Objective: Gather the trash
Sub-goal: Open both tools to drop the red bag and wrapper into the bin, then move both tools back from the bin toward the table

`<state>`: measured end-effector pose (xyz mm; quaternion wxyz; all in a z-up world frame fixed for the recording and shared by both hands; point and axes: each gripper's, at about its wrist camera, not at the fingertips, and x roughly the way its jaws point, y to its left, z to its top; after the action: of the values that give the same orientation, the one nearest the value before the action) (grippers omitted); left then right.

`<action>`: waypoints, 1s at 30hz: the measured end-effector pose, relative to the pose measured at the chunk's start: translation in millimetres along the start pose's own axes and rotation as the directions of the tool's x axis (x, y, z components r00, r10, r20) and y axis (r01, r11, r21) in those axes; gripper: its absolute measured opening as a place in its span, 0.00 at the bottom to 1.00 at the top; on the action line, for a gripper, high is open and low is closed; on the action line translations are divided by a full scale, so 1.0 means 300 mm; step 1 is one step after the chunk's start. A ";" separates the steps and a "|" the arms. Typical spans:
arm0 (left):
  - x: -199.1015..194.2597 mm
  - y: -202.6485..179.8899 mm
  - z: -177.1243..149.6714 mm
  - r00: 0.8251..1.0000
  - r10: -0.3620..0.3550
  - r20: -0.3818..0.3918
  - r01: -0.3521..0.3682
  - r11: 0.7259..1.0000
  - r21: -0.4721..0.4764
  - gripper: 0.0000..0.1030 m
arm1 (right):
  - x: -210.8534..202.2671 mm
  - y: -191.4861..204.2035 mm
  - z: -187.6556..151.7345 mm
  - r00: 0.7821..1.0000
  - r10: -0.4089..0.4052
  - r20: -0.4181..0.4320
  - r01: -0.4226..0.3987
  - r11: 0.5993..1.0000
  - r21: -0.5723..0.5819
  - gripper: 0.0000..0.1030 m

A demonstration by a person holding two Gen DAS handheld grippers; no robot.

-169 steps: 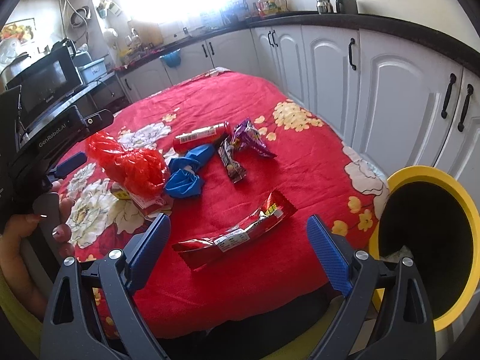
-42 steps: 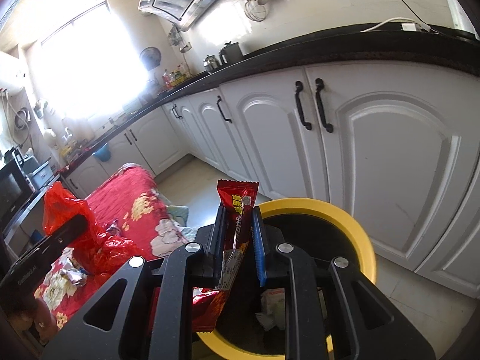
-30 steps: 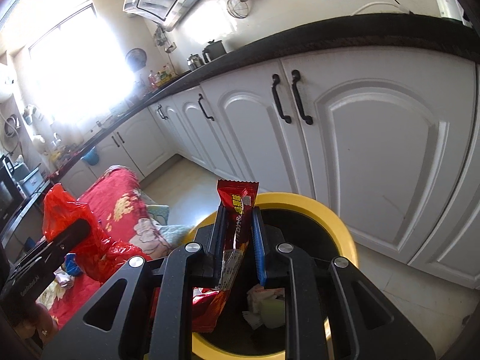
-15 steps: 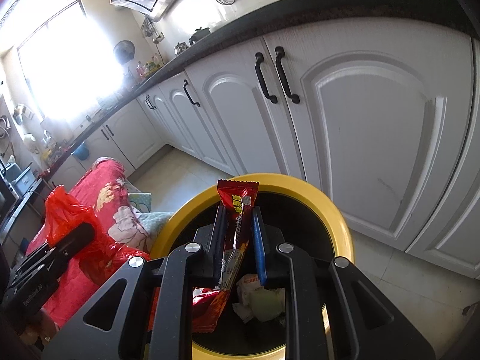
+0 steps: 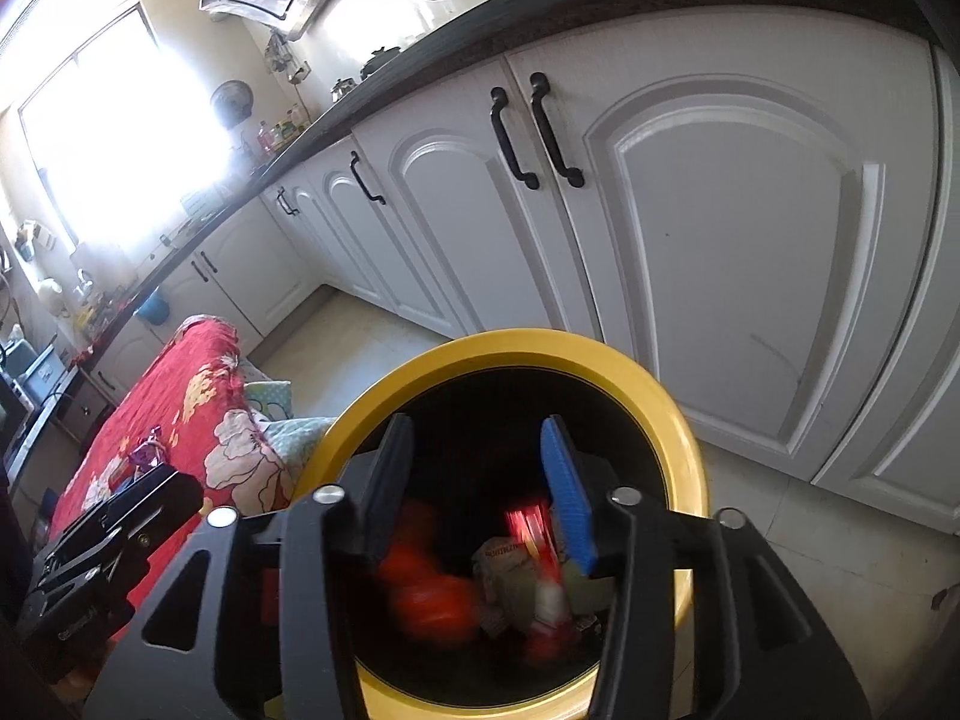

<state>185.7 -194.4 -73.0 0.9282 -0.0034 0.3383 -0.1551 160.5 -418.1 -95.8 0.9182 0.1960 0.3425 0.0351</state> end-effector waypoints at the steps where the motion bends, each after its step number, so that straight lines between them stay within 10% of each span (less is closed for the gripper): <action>1: -0.006 0.004 0.001 1.000 0.004 0.005 -0.004 1.000 -0.002 0.69 | -0.004 0.003 0.000 1.000 -0.004 0.005 0.004 1.000 -0.005 0.51; 5: -0.032 0.030 0.010 1.000 0.023 0.018 -0.023 0.999 -0.022 0.89 | -0.026 0.021 0.007 0.999 -0.015 0.033 0.015 1.000 -0.020 0.62; 30: -0.259 0.247 0.035 0.981 0.168 0.102 -0.149 0.974 -0.170 0.89 | -0.159 0.311 0.019 0.986 0.084 0.141 -0.050 0.972 -0.231 0.82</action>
<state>157.4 -102.3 -24.4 0.9523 -0.0608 0.2944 -0.0522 134.2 -343.6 -26.8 0.9559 0.1035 0.2596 0.0904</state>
